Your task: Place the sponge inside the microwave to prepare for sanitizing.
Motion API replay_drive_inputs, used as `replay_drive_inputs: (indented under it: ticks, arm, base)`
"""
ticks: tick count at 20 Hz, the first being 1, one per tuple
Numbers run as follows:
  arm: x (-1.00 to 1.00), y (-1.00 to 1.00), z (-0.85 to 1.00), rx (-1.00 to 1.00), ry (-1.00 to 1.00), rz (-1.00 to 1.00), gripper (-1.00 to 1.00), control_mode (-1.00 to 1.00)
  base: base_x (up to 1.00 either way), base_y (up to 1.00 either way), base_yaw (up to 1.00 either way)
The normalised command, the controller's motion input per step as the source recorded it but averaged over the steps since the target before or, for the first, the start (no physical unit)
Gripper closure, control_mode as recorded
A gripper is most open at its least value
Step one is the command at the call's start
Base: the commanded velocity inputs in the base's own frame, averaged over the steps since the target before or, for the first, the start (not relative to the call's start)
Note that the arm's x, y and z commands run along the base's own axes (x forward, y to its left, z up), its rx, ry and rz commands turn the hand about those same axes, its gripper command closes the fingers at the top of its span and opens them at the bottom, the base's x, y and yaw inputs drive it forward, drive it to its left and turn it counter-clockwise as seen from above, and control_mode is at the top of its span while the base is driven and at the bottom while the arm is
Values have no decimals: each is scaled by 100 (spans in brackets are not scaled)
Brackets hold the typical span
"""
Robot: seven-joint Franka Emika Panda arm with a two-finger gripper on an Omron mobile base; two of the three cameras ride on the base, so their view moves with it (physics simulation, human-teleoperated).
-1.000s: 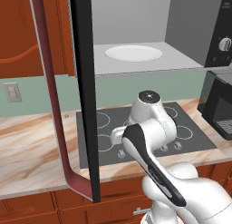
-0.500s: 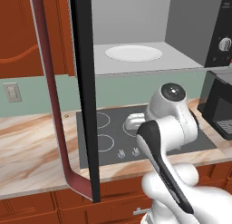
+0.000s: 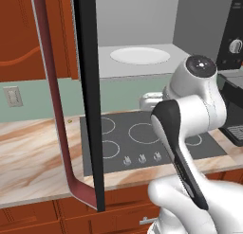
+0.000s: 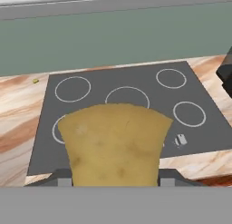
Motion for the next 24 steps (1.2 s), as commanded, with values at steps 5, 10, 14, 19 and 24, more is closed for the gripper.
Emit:
replay_drive_inputs:
  ticks: [5,10,14,19,24]
  arm:
    - [-17,-9,48,-3,-13,-2,100,-100]
    - [-1,-12,48,-6,-8,-1,100,-100]
    - [6,-5,51,-9,-1,0,100,-100]
    - [0,-3,34,-2,-5,0,100,-100]
    - [5,-5,0,6,-9,0,100,-100]
  base:
    - [0,0,0]
    - [0,0,0]
    - [0,0,0]
    - [0,0,0]
    - [0,0,0]
